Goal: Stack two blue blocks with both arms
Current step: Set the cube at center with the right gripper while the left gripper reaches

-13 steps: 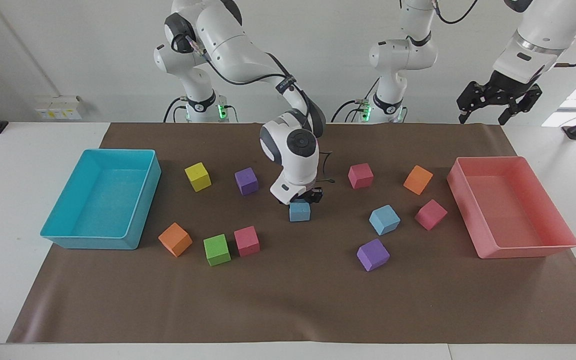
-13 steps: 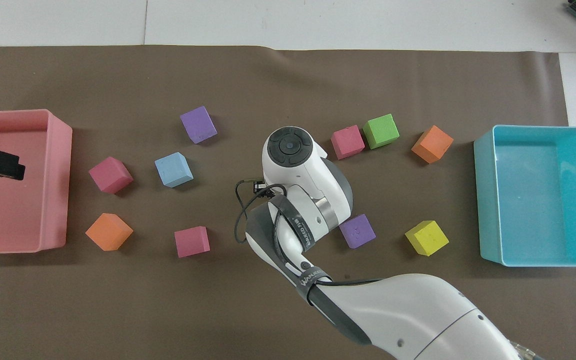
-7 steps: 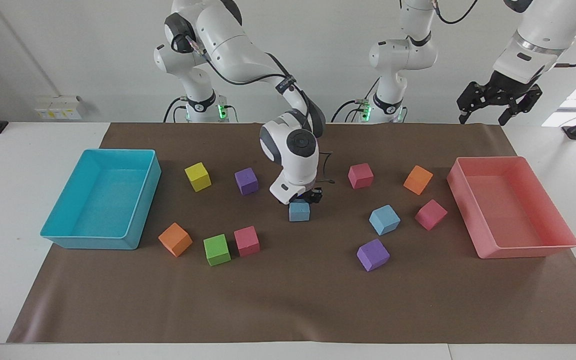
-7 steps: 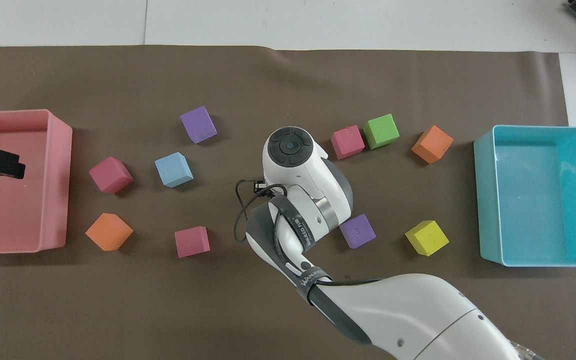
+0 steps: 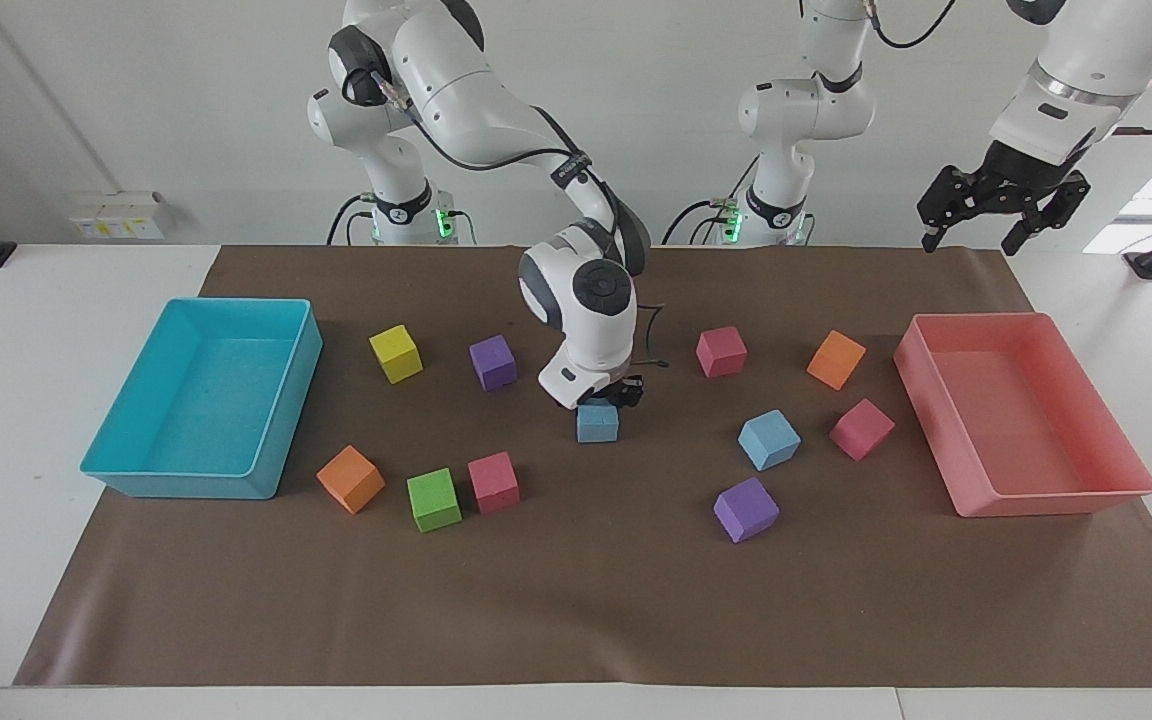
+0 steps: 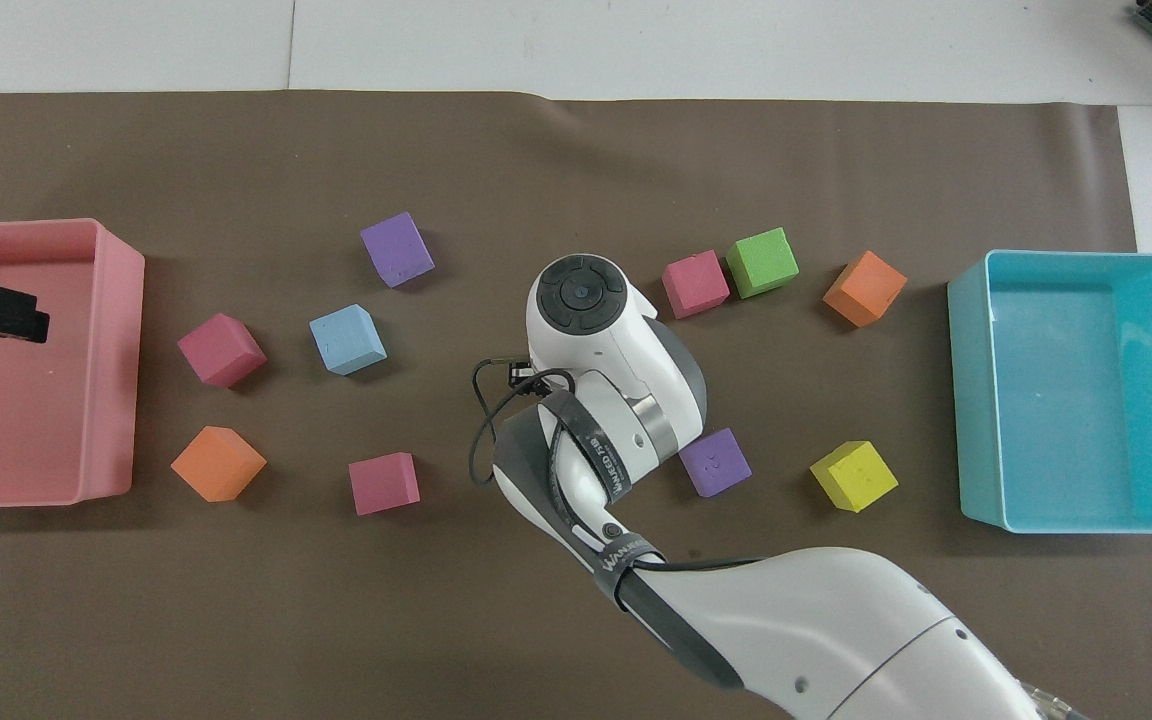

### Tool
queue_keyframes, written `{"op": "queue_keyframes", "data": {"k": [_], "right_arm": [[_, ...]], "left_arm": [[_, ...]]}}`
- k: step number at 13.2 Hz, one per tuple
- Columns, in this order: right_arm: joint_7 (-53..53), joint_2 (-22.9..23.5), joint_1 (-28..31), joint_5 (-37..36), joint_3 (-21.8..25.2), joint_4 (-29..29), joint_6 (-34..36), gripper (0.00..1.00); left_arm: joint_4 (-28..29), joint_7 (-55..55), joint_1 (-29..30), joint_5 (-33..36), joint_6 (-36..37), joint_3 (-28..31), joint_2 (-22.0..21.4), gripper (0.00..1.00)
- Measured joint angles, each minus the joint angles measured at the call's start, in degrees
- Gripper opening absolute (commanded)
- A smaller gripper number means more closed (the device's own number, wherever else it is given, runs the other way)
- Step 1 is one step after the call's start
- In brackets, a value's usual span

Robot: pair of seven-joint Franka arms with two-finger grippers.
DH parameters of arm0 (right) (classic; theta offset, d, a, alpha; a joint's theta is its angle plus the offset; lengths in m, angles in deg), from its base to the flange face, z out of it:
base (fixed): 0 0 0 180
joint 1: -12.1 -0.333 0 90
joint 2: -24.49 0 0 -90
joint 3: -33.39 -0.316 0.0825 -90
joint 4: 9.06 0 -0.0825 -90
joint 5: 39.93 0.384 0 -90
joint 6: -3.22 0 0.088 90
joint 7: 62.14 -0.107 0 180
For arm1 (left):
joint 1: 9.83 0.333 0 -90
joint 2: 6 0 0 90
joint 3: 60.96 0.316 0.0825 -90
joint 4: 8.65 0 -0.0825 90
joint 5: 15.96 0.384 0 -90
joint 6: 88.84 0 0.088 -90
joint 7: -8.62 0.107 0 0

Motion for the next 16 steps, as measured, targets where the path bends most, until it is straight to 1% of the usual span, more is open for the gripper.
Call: {"op": "queue_keyframes", "data": {"k": [3, 5, 11, 13, 15, 16], "right_arm": [[0.0, -0.3, 0.0, 0.0, 0.0, -0.4, -0.3, 1.00], [0.0, -0.8, 0.0, 0.0, 0.0, -0.4, -0.4, 1.00], [0.0, -7.5, 1.0, 0.0, 0.8, -0.6, 0.0, 1.00], [0.4, -10.1, 2.6, 0.0, 0.8, -0.6, 2.0, 1.00], [3.4, -13.5, 5.3, 0.0, 0.8, -0.7, 6.0, 1.00], [5.6, -15.1, 6.8, 1.3, 0.8, -0.9, 7.9, 1.00]], "left_arm": [[0.2, -0.1, 0.0, 0.0, -1.6, -0.1, 0.4, 1.00], [0.3, -2.2, 0.0, 0.0, -3.9, -0.2, 1.6, 1.00], [1.2, -9.3, -2.1, 0.0, -11.4, -0.9, 8.6, 1.00], [4.0, -11.9, -3.1, -0.1, -14.4, -1.0, 9.9, 1.00], [9.8, -15.0, -5.7, -0.1, -20.0, -1.1, 10.4, 1.00], [12.5, -16.0, -6.7, -0.1, -22.4, -1.1, 10.5, 1.00]]}}
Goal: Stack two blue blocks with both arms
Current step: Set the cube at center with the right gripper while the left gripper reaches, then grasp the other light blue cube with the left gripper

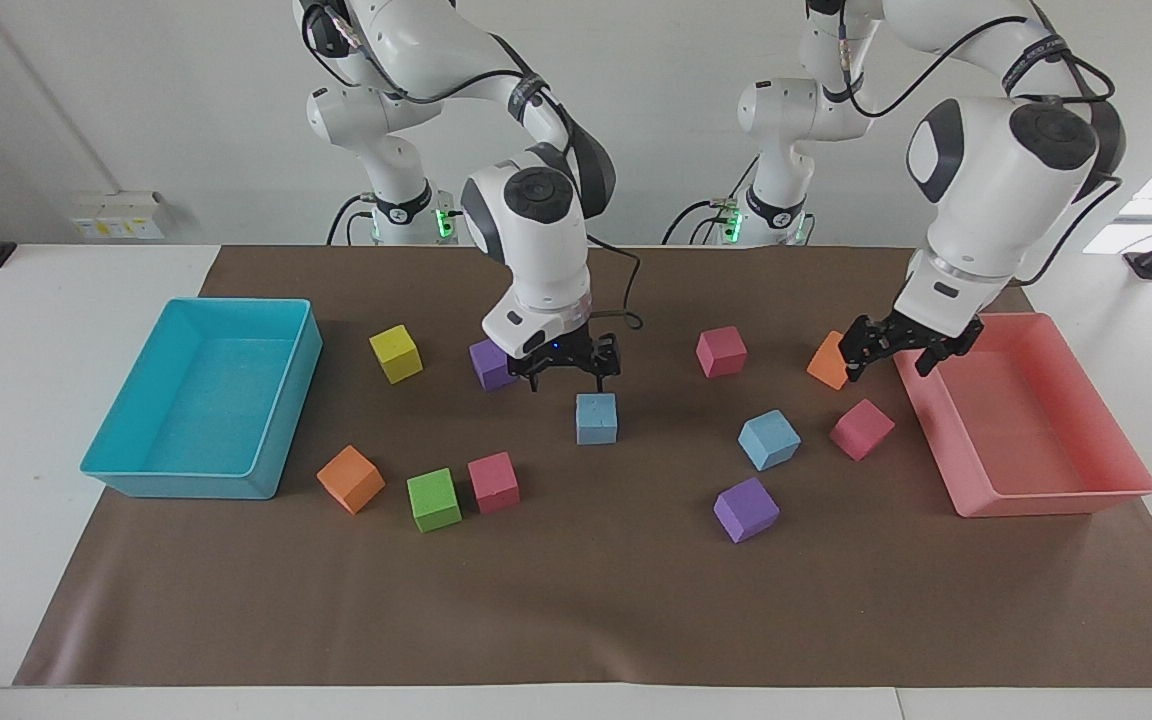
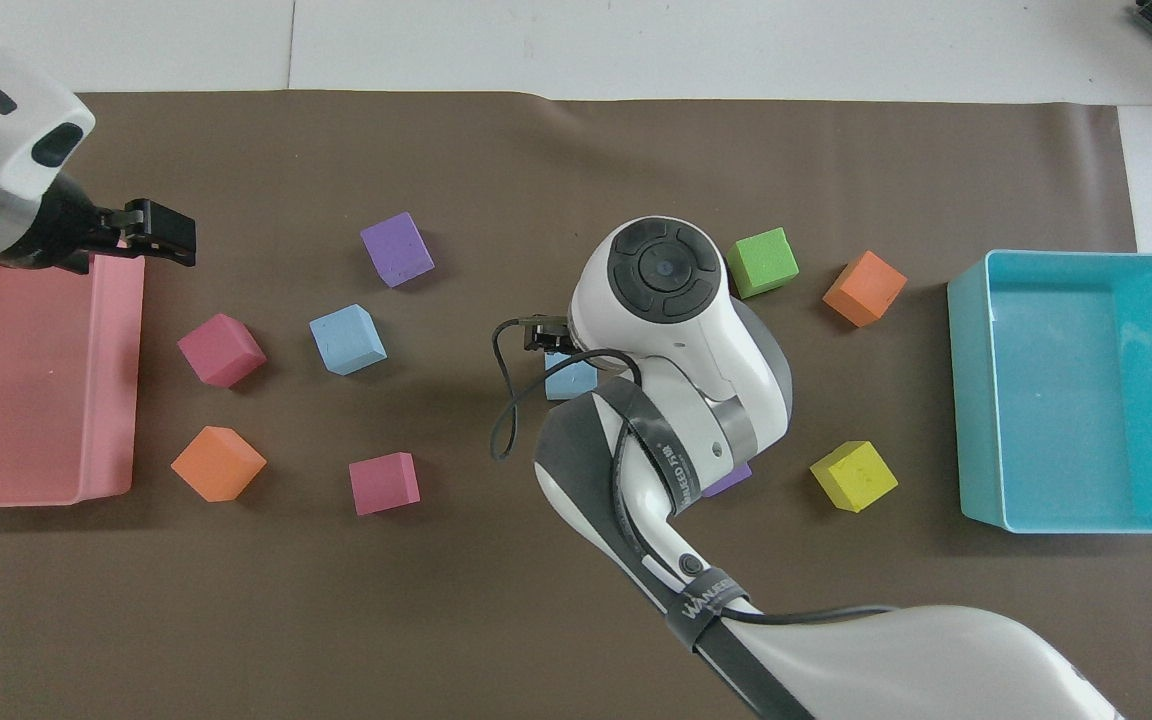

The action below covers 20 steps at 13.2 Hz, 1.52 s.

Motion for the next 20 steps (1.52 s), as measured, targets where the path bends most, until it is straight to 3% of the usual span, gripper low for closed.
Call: {"op": "queue_keyframes", "data": {"k": [3, 6, 8, 11, 12, 20], "right_arm": [[9.7, -1.7, 3.9, 15.5, 0.0, -3.1, -1.6, 1.00], [19.2, -1.7, 7.4, 25.2, 0.1, -8.1, -6.3, 1.00], [29.1, -1.5, 7.9, 32.2, 0.1, -12.2, -10.6, 0.75], [41.4, -0.7, 8.6, 40.8, 0.1, -17.3, -15.9, 0.13], [43.3, -0.2, 8.9, 42.7, 0.1, -18.1, -16.5, 0.01], [52.7, 2.5, 9.9, 57.8, 0.2, -22.0, -19.0, 0.00]], "left_arm": [[5.7, -3.9, -1.9, 0.0, -7.3, -0.1, 1.1, 1.00], [8.2, -6.1, -3.1, 0.0, -11.6, -0.1, 2.5, 1.00], [9.0, -7.9, -3.5, 0.0, -14.3, -0.1, 4.0, 1.00], [9.3, -9.2, -4.4, 0.0, -17.0, -0.1, 6.0, 1.00], [9.3, -9.2, -4.4, 0.0, -17.4, 0.0, 6.2, 1.00], [10.2, -10.8, -5.4, 0.0, -22.1, -0.2, 11.6, 1.00]]}}
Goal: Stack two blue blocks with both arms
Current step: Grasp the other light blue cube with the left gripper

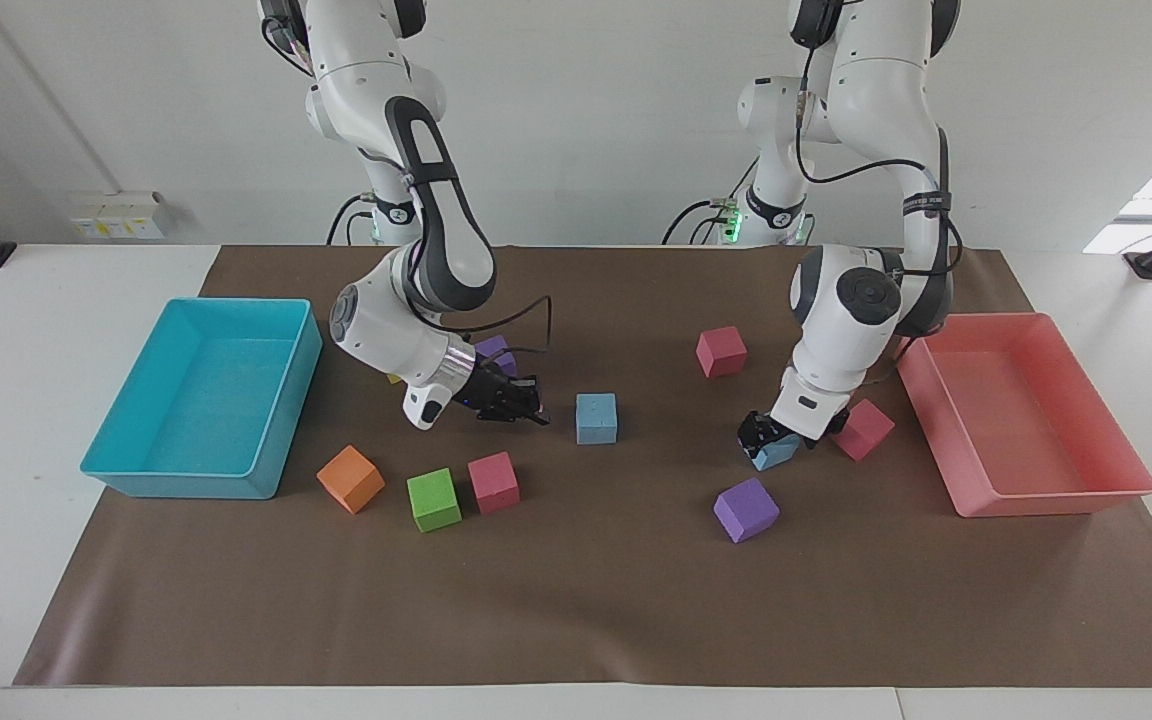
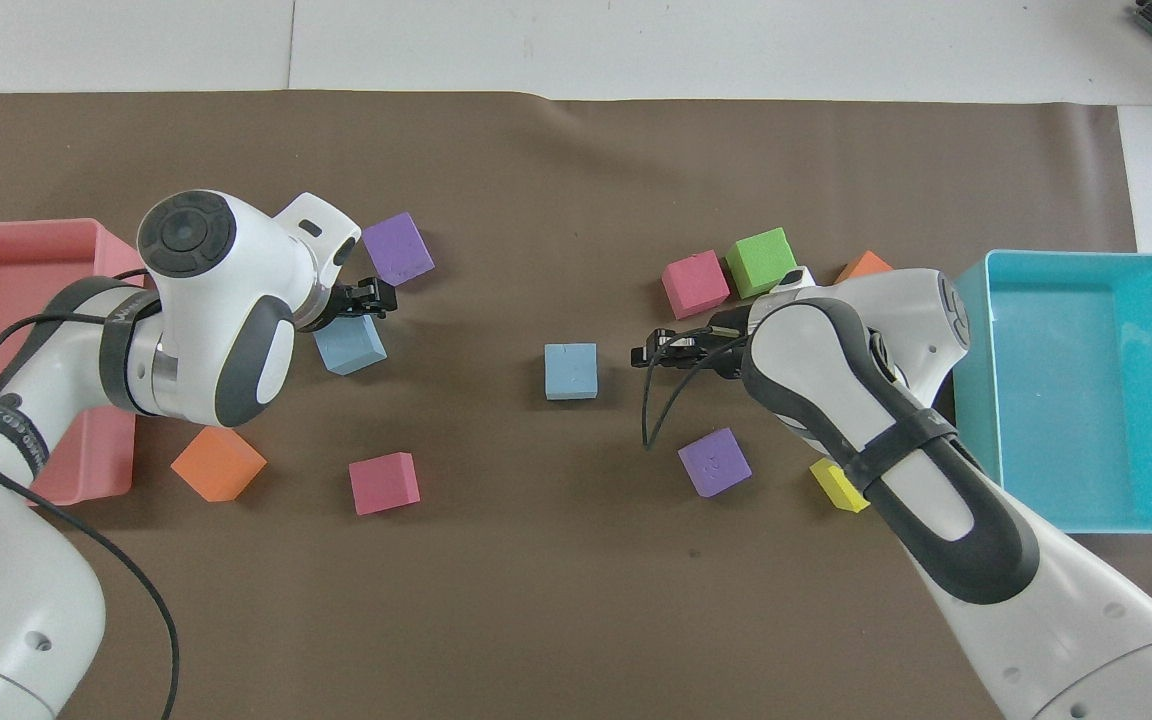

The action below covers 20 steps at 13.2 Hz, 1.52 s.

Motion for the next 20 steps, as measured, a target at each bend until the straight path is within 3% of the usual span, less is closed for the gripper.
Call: {"op": "queue_keyframes", "data": {"k": [3, 11, 12, 13, 15, 16, 18, 20], "right_arm": [[6.4, 1.5, 0.4, 9.3, 0.1, -1.7, -0.1, 0.00], [6.4, 1.8, 0.3, 14.3, -0.1, -3.1, -0.3, 0.00], [6.4, 1.8, 0.3, 14.3, -0.1, -3.2, -0.6, 0.00], [6.4, 1.8, 0.2, 14.3, -0.1, -3.2, -0.8, 0.00], [6.4, 1.8, 0.2, 14.3, -0.1, -3.2, -1.1, 0.00], [6.4, 1.8, 0.2, 14.3, -0.1, -3.2, -1.1, 0.00], [6.4, 1.8, 0.2, 14.3, -0.1, -3.2, -1.1, 0.00], [6.4, 1.8, 0.2, 14.3, -0.1, -3.2, -1.1, 0.00]], "left_arm": [[0.0, -0.6, -0.5, 0.0, 0.0, 0.0, 0.6, 1.00], [0.0, -1.9, -0.5, 0.0, 2.0, 0.2, 0.6, 1.00], [0.0, -2.2, -0.5, 0.0, 2.4, 0.2, 0.6, 0.95], [0.0, -2.3, -0.5, 0.0, 2.6, 0.2, 0.6, 0.89], [0.0, -2.5, -0.5, 0.0, 3.4, 0.2, 0.6, 0.62], [0.0, -2.7, -0.5, 0.0, 4.1, 0.2, 0.6, 0.38], [0.0, -2.9, -0.5, 0.0, 4.6, 0.2, 0.5, 0.01], [0.0, -3.3, -0.5, 0.0, 4.8, 0.2, 0.4, 0.00]]}}
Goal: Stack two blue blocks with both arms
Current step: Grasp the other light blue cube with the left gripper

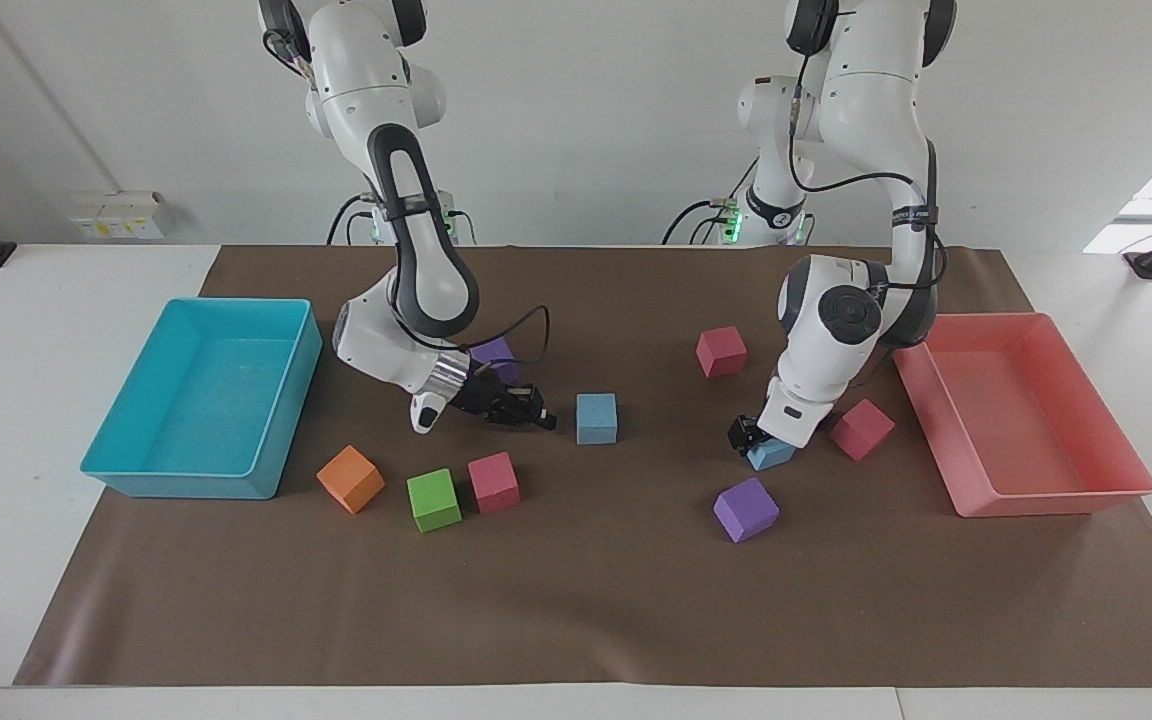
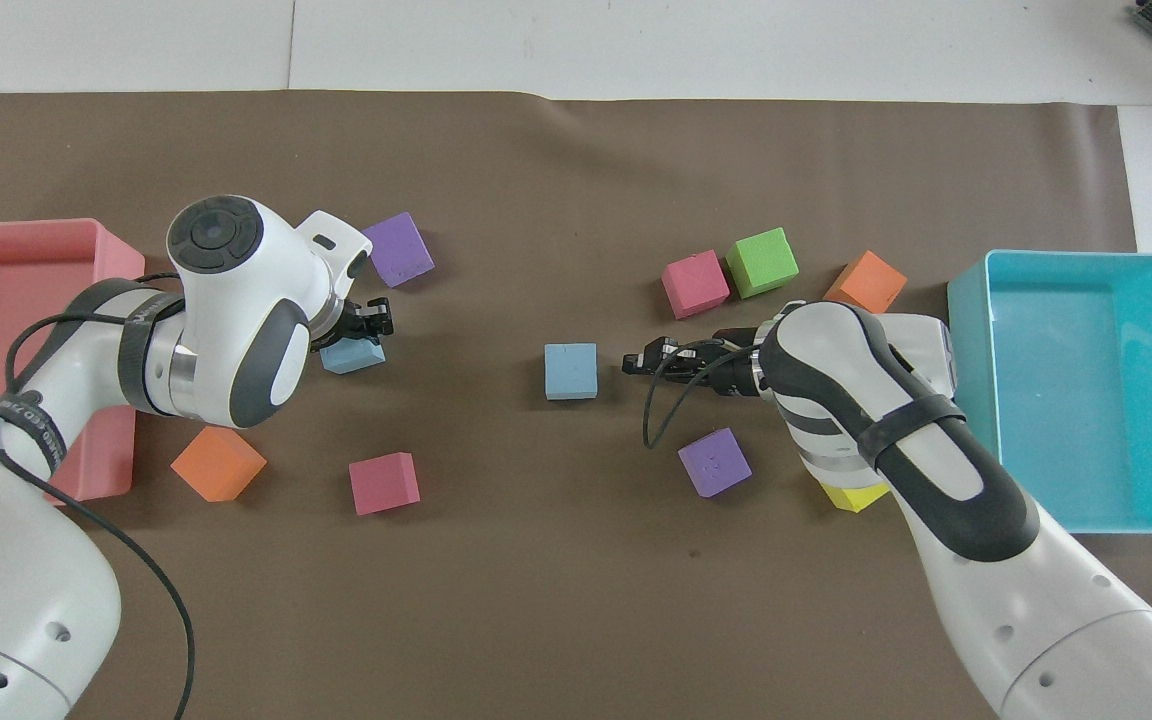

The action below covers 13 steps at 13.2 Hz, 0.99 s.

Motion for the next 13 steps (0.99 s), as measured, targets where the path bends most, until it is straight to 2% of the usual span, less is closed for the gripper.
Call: {"op": "queue_keyframes", "data": {"k": [7, 11, 13], "right_arm": [[0.0, 0.0, 0.0, 0.0, 0.0, -0.1, -0.1, 0.00], [0.0, 0.0, 0.0, 0.0, 0.0, -0.1, -0.3, 0.00], [0.0, 0.0, 0.0, 0.0, 0.0, -0.1, -0.4, 0.00]], "left_arm": [[-0.2, -1.1, -0.3, 0.3, 0.1, -0.1, -0.4, 0.00], [-0.9, -1.0, -0.3, 0.7, 2.1, -0.1, -3.4, 0.00], [-2.8, -0.9, -0.5, 1.8, 6.0, -0.2, -5.1, 0.00]]}}
